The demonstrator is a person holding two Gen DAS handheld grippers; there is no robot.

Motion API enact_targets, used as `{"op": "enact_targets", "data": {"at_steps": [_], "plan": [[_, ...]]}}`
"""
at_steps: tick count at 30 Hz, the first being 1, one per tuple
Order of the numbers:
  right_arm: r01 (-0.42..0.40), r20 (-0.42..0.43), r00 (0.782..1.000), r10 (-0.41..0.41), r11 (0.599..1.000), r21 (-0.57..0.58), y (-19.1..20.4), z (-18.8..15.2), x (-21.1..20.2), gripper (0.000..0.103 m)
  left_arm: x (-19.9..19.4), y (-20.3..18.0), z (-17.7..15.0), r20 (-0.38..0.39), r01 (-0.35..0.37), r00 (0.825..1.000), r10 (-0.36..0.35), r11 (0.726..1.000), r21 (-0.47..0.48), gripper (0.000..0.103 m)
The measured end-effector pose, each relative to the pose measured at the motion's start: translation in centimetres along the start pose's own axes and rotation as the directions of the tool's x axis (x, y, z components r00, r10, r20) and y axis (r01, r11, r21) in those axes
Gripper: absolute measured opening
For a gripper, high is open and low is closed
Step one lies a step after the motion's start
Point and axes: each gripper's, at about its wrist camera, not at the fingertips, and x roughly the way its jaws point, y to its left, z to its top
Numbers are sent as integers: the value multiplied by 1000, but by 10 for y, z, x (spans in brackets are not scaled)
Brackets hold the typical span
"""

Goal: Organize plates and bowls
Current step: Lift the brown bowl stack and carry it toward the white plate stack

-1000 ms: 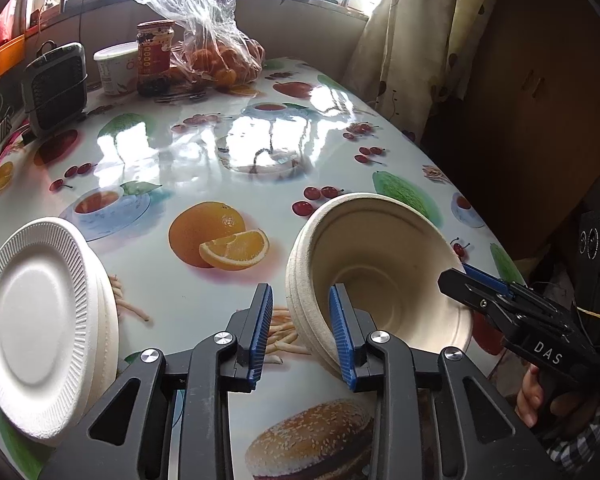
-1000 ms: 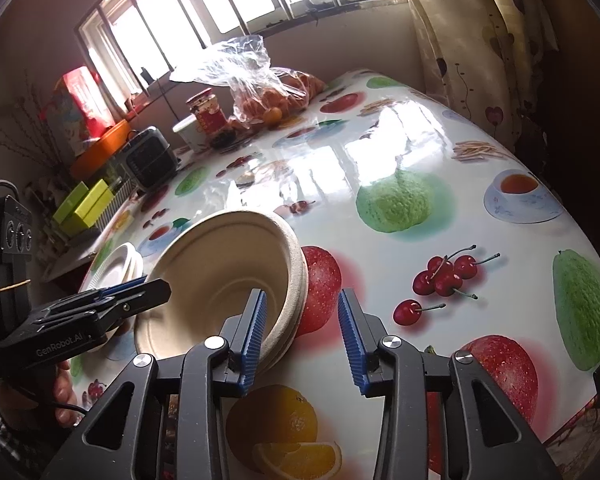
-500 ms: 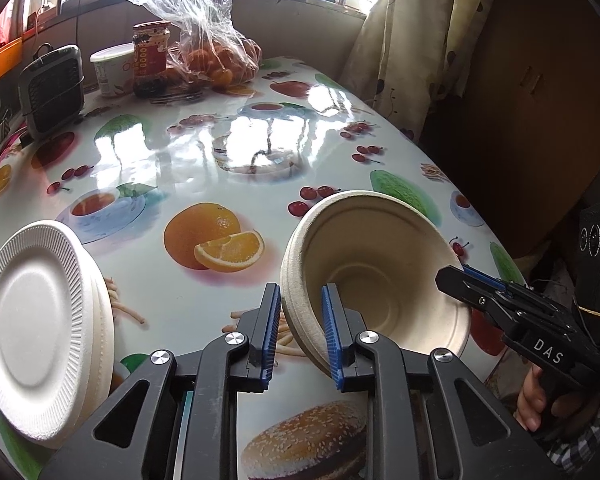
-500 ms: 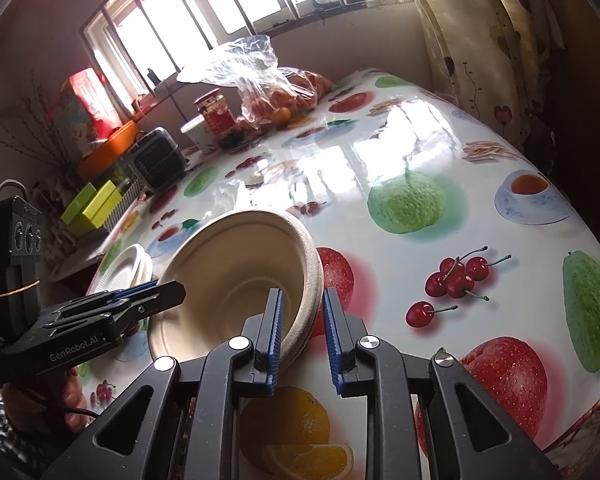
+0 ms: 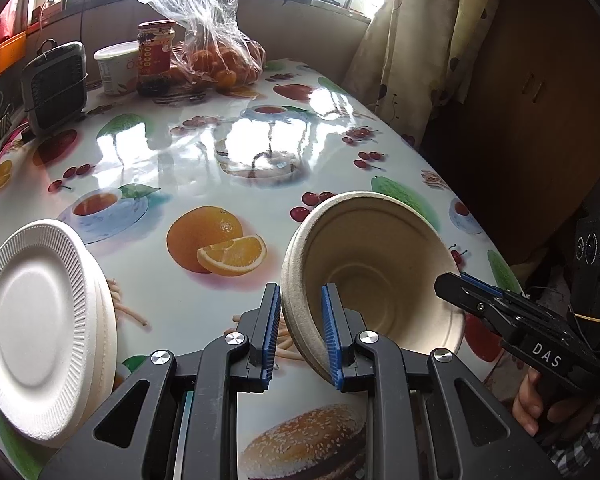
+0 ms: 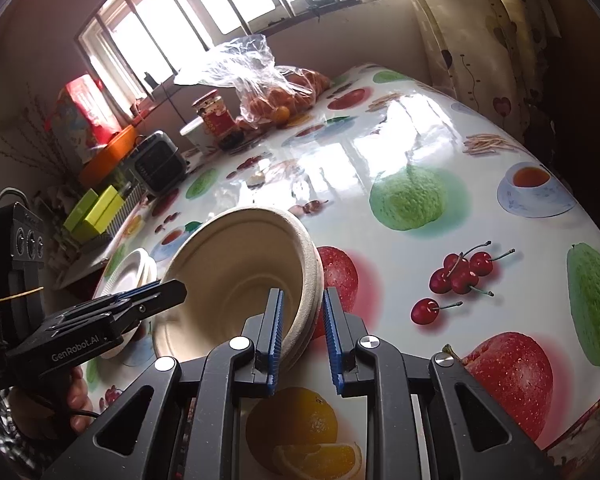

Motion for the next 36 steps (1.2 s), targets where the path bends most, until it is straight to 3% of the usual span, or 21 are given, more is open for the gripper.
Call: {"op": "enact_targets", "data": {"at_steps": [16, 36], "plan": [[-9, 6, 1000, 9, 1000, -16, 11, 8, -2, 19, -8, 5, 1, 4, -3, 1000, 4, 1000, -25, 22], [-56, 9, 998, 57, 996, -72, 39, 20, -3, 19, -38, 18, 4, 48, -54, 997, 57, 997, -60, 22]]}}
